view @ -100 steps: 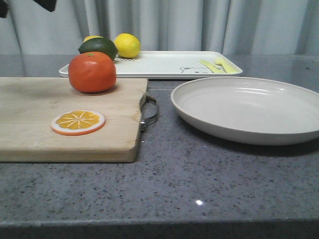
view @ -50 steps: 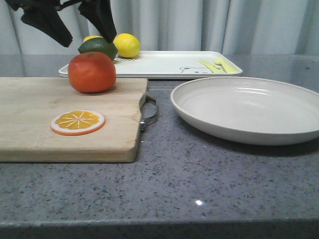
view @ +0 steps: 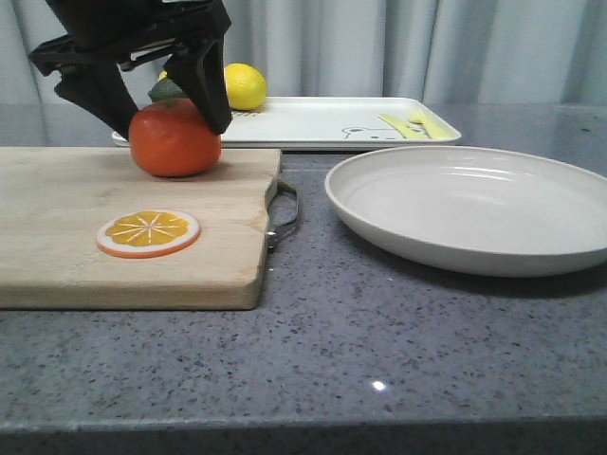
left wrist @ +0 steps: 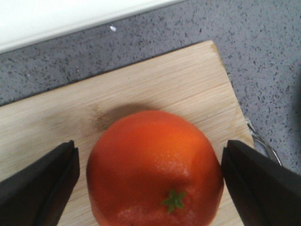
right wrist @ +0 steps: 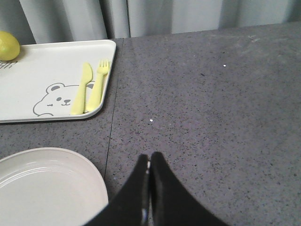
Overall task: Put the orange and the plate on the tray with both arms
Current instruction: 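Lower the left gripper over the orange on the cutting board and close, then lift the orange with the left gripper and lower it onto the white plate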
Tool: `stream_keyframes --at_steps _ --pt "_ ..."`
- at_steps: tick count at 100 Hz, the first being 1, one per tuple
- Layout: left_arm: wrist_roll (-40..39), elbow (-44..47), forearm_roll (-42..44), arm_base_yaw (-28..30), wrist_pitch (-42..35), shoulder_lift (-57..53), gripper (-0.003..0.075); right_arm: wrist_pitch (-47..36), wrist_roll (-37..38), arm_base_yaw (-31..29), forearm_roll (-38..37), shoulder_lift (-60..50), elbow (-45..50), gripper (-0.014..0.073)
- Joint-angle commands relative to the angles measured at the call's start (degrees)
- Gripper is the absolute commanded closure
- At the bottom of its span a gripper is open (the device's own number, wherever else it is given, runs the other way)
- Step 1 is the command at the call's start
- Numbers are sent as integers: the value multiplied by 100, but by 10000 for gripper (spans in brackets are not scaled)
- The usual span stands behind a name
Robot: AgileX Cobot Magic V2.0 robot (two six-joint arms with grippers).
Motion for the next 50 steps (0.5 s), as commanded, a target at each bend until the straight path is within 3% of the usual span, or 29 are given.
stream_keyframes --at_steps 1,29,50 --pt "1 -191 -175 -48 -146 -253 162 -426 -20 27 -6 8 -205 654" --pt "14 -191 -211 -48 -133 -253 329 -421 -20 27 -6 8 -205 654" --pt "18 -522 -235 -158 34 -253 353 -399 -20 27 -6 8 -205 654"
